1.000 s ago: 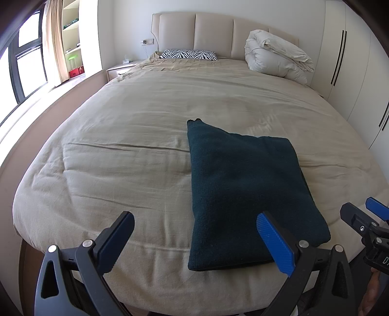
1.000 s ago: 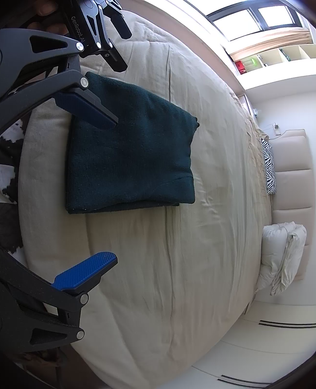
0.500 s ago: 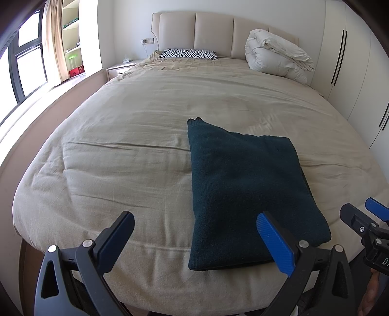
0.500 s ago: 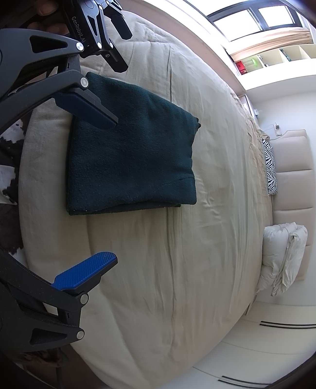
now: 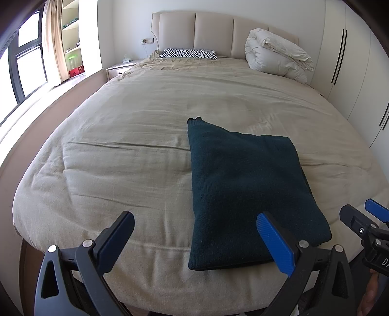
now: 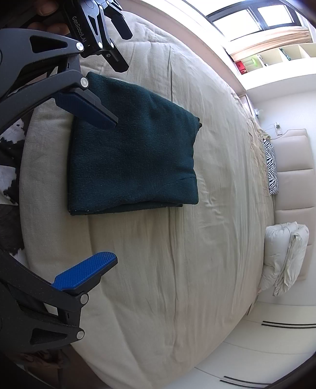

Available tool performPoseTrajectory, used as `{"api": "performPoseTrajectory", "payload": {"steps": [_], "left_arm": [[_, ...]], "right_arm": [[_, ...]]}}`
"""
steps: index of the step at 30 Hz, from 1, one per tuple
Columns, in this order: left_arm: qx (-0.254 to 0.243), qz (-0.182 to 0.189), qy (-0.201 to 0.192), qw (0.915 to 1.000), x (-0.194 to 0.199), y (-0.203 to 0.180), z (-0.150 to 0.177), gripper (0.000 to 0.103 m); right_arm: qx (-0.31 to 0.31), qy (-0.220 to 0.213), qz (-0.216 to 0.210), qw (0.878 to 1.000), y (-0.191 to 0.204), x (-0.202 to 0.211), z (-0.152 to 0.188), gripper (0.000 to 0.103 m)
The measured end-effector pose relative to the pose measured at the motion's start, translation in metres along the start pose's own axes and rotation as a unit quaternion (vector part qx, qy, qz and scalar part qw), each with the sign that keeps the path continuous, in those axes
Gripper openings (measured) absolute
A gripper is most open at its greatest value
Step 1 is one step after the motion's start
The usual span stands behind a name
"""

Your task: Fold small clothes

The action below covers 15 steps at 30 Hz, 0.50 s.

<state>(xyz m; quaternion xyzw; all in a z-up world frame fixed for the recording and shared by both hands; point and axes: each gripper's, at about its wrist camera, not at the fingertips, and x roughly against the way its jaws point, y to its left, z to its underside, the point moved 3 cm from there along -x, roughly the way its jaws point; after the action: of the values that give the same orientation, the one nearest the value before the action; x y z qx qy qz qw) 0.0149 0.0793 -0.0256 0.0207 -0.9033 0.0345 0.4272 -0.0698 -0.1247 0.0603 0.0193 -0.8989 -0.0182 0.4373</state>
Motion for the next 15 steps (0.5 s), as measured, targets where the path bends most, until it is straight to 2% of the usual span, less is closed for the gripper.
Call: {"api": "performPoseTrajectory", "payload": {"steps": [15], "left_arm": [[-0.001,0.000,0.001,1.0000,-0.0002,0.0008,0.0013,0.103]], "right_arm": [[-0.001,0.002,-0.002,1.000,-0.0007,-0.0011,0.0033,0.103]]}}
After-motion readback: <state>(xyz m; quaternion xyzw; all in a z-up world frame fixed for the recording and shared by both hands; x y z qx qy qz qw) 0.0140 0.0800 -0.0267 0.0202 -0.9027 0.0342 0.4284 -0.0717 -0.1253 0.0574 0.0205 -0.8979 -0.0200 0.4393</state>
